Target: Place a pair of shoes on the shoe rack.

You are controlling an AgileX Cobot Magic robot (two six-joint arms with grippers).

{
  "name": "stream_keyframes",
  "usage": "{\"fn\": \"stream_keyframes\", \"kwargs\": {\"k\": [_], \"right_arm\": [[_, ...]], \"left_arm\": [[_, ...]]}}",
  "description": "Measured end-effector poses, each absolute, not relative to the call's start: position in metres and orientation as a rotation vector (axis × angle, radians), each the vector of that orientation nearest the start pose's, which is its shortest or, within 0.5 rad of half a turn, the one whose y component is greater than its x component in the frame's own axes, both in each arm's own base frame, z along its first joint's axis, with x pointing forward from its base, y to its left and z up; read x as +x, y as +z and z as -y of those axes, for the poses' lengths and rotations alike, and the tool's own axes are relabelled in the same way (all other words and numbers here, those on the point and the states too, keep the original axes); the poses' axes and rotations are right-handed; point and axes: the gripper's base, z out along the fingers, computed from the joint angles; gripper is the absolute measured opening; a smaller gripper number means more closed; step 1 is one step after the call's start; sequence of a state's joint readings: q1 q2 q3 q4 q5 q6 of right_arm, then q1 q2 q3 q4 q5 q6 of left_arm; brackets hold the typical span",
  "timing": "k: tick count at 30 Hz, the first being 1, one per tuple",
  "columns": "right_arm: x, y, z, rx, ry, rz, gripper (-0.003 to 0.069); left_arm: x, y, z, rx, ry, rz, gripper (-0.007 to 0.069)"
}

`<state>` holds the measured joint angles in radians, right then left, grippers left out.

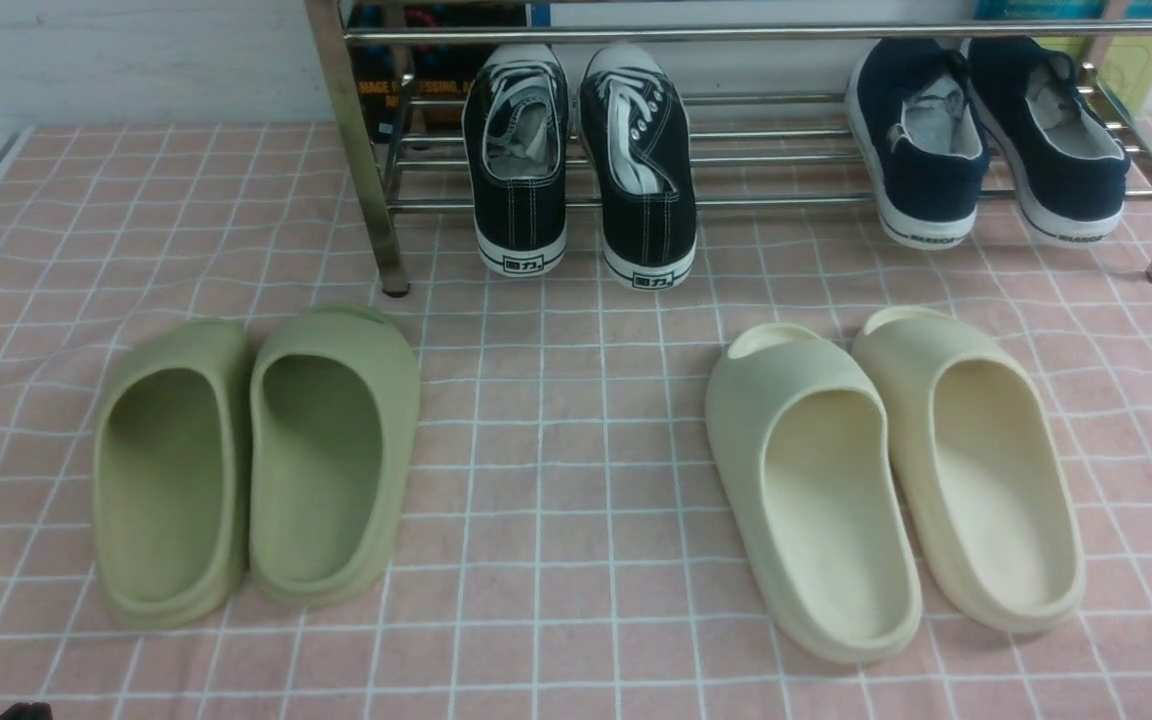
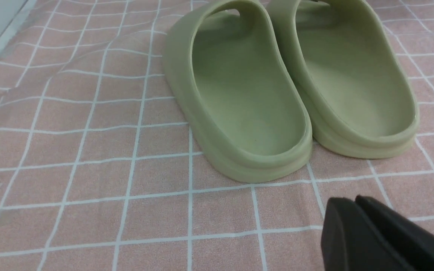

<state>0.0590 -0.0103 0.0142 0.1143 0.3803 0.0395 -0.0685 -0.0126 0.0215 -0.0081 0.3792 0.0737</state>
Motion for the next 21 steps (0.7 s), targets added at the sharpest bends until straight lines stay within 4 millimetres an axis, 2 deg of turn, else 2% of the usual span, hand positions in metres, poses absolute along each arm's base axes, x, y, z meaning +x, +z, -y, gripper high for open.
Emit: {"fn": "stream_keyframes", "kwargs": {"k": [21], "right_arm": [[0.0519,0.1750,-0.0069,0.052,0.181,-1.869,0.0240]], "left_arm": [[0.0518,0.1726,0.0059,0.166,-0.032,-1.867,0.0055]]}}
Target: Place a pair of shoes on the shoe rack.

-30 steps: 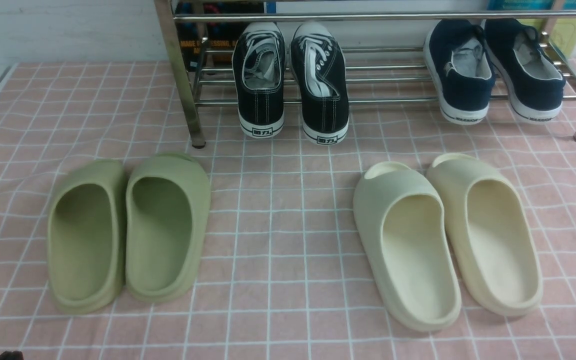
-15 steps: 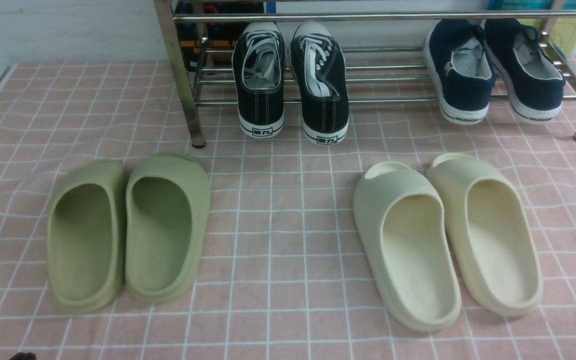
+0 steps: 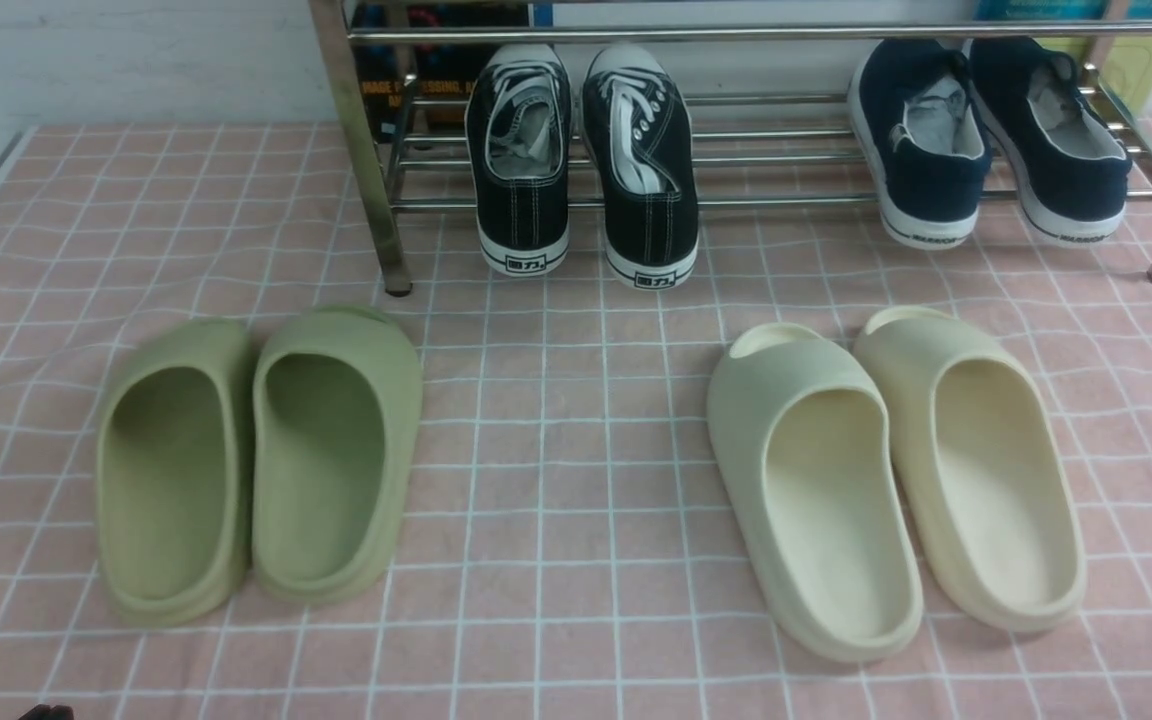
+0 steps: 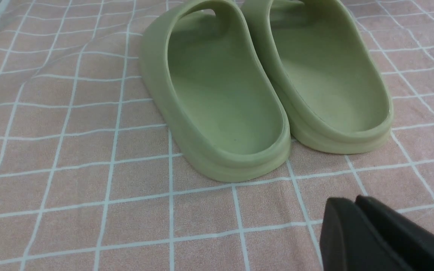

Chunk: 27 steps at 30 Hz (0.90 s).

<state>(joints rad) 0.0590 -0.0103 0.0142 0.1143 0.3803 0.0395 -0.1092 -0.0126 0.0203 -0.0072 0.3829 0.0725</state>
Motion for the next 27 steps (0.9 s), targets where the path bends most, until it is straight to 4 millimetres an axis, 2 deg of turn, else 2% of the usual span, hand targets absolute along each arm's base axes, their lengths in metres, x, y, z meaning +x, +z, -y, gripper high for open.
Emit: {"fn": "stream_keyframes", "kwargs": {"k": [27], "right_arm": [[0.0519,0.1750,-0.0069,0.052,0.181,-1.869,0.0240]], "left_arm": [[0.0518,0.1725,0.0059,0.165,-0.033,-1.868,0.0074]]}}
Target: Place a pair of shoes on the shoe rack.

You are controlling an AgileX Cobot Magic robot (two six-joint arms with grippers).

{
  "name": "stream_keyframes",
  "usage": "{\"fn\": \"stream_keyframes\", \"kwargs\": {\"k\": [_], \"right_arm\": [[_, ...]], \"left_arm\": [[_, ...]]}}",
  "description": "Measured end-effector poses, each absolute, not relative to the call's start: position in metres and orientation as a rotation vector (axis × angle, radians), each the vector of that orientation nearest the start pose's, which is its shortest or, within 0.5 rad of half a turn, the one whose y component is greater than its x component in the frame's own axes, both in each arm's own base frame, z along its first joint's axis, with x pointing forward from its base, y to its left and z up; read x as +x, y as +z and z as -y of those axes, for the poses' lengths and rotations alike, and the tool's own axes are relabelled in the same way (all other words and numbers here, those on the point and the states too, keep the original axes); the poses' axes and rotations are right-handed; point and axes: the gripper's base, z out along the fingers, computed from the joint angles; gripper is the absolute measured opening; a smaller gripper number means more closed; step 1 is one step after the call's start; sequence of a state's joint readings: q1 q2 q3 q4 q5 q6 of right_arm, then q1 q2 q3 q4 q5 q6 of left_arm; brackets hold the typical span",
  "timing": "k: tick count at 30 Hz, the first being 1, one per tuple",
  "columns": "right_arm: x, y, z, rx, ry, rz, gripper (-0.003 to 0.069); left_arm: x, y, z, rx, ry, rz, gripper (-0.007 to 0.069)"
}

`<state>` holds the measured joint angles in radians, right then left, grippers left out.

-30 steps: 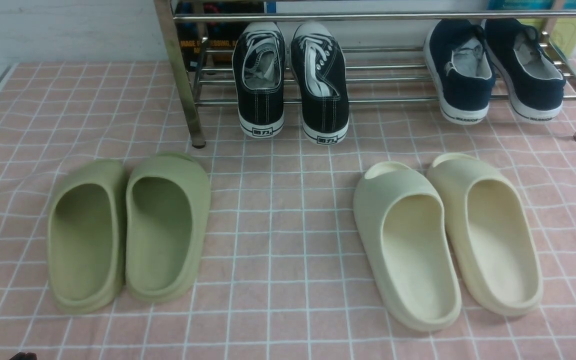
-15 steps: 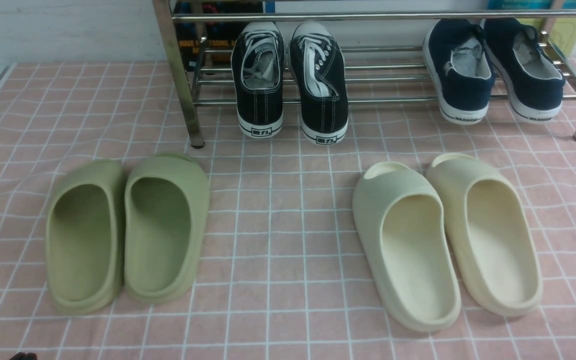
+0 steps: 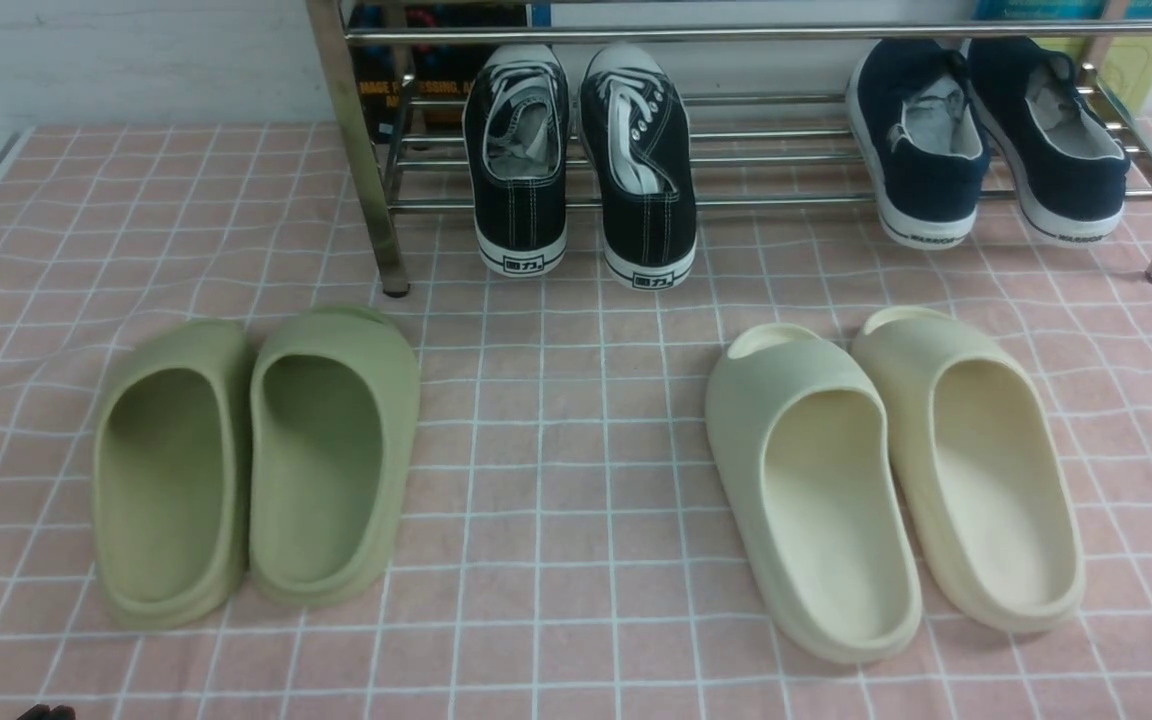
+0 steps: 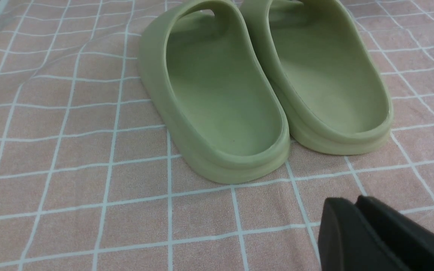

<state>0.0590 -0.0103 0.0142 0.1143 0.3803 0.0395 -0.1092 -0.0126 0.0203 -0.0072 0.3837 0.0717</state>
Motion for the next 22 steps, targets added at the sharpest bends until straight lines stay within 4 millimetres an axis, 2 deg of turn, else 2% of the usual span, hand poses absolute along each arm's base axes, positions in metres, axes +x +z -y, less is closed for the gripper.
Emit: {"fn": "stream_keyframes", "kwargs": {"k": [22], "right_arm": [[0.0519,0.1750,-0.0069,0.052,0.181,-1.869,0.0240]], "left_arm": [[0.0518,0.1725,0.0059,0.165,-0.033,-1.868,0.0086]]}}
